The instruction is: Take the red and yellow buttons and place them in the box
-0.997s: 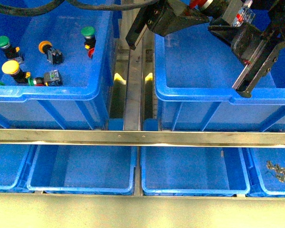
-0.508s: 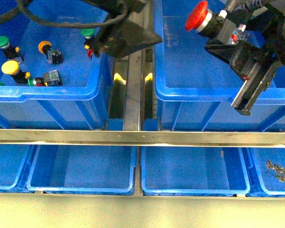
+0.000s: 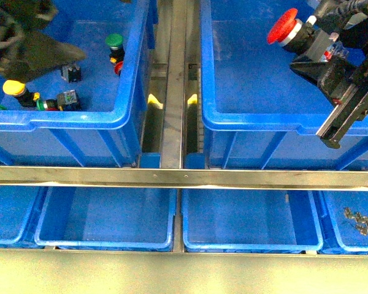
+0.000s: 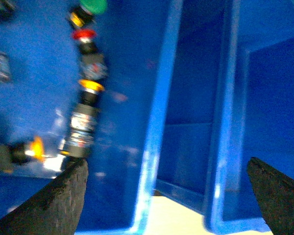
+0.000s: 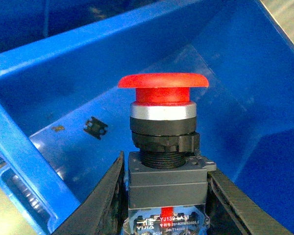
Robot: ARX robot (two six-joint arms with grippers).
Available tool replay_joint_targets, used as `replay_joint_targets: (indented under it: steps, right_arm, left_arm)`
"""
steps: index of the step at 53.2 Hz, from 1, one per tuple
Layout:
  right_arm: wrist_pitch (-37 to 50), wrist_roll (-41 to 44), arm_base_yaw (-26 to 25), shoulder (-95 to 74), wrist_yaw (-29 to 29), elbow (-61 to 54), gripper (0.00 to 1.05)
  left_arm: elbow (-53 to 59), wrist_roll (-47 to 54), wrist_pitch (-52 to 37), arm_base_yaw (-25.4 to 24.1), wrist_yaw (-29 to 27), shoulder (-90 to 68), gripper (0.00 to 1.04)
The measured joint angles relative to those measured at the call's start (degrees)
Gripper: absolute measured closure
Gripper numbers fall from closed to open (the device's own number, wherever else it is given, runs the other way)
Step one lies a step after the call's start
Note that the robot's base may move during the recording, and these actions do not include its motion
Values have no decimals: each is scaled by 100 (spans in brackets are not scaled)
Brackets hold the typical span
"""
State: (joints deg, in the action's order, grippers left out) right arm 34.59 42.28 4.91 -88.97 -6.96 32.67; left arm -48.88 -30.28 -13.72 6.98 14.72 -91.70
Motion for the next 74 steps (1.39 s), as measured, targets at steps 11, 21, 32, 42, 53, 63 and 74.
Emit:
replay_joint_targets:
  steps: [11,21,32,42,53,63,74]
  right_arm:
    - [-616,-728,-214,892,404,-208,70]
    - [-1141,-1270,-249,1672,538,-428,70]
    - [-1781,-1746,-212,2472,966,-627,70]
    - [-2013,-2020,85,2732,1231,-632,70]
    - [-2225,-2203,323,2874,1419,-673,70]
    - [-2208,-2343,549,2933,1578,-680,70]
    - [-2243,-2437,737,3097,1779,-706,70]
  left_arm:
    - [1296,1425,-916,-1141,-254,498,14]
    - [3471,2627,-4793,-1827,-442,1054,44]
    - [4564,2916,-3805,-1298,-966,3416,87]
    - [4765,2962,-2776,-719,-1447,4824,102]
    - [4769,2966,-1998,-713,-1475,5711,102]
    - [4774,2966,-1305,-713,-1475,6481,102]
    - [4774,2973,-614,-704,-1443,7193,102]
